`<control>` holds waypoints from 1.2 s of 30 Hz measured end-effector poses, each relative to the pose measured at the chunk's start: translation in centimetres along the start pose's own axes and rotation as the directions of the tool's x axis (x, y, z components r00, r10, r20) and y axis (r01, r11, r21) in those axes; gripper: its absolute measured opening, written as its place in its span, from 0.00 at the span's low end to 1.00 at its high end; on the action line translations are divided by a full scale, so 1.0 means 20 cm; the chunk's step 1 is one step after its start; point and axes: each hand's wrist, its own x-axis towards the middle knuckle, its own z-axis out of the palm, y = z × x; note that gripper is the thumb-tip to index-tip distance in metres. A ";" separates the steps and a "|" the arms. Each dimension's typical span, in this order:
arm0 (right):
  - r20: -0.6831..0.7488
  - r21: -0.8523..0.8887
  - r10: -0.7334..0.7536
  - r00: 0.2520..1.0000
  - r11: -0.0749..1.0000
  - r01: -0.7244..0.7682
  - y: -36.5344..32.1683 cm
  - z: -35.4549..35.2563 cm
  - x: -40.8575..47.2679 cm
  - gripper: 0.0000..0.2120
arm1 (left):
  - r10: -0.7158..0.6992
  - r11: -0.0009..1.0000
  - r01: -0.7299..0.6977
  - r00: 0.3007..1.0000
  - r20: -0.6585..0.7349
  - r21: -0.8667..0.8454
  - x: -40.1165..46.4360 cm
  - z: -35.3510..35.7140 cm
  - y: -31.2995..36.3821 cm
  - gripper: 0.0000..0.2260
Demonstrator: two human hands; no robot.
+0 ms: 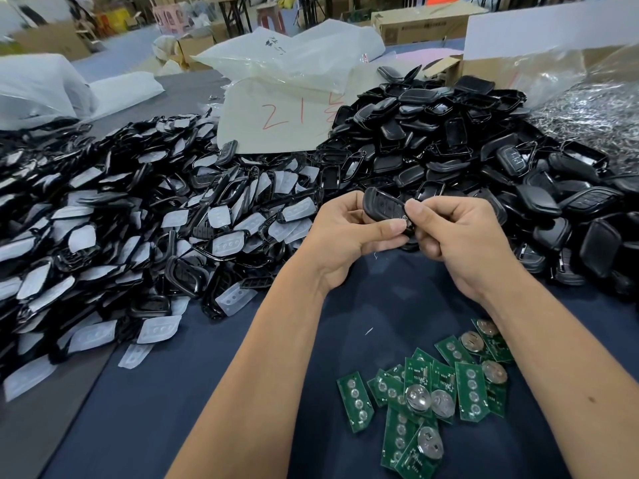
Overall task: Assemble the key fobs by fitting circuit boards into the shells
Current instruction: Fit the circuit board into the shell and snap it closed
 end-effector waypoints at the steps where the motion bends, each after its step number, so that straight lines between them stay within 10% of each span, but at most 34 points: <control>1: -0.004 0.005 0.003 1.000 1.000 -0.003 0.00 0.00 0.00 0.14 | -0.005 1.000 0.005 1.000 -0.002 -0.001 0.00 0.00 0.00 0.18; 14: -0.070 -0.045 0.050 0.996 0.998 -0.053 0.00 0.05 -0.02 0.04 | 0.194 0.979 -0.166 0.942 -0.275 0.122 0.03 0.06 -0.05 0.17; 20: -0.306 0.176 0.117 0.945 0.982 -0.064 -0.04 0.05 -0.01 0.07 | 0.277 0.935 -0.229 0.948 -0.155 0.271 0.16 0.26 -0.03 0.14; 31: -0.774 0.365 0.155 0.614 0.901 0.233 -0.12 -0.04 0.03 0.26 | 0.171 0.836 -0.237 0.970 0.176 0.495 0.34 0.68 0.02 0.11; 36: -0.730 0.320 0.099 0.676 0.924 0.211 -0.11 -0.13 0.05 0.25 | 0.182 0.870 -0.234 0.970 0.159 0.434 0.29 0.62 0.03 0.12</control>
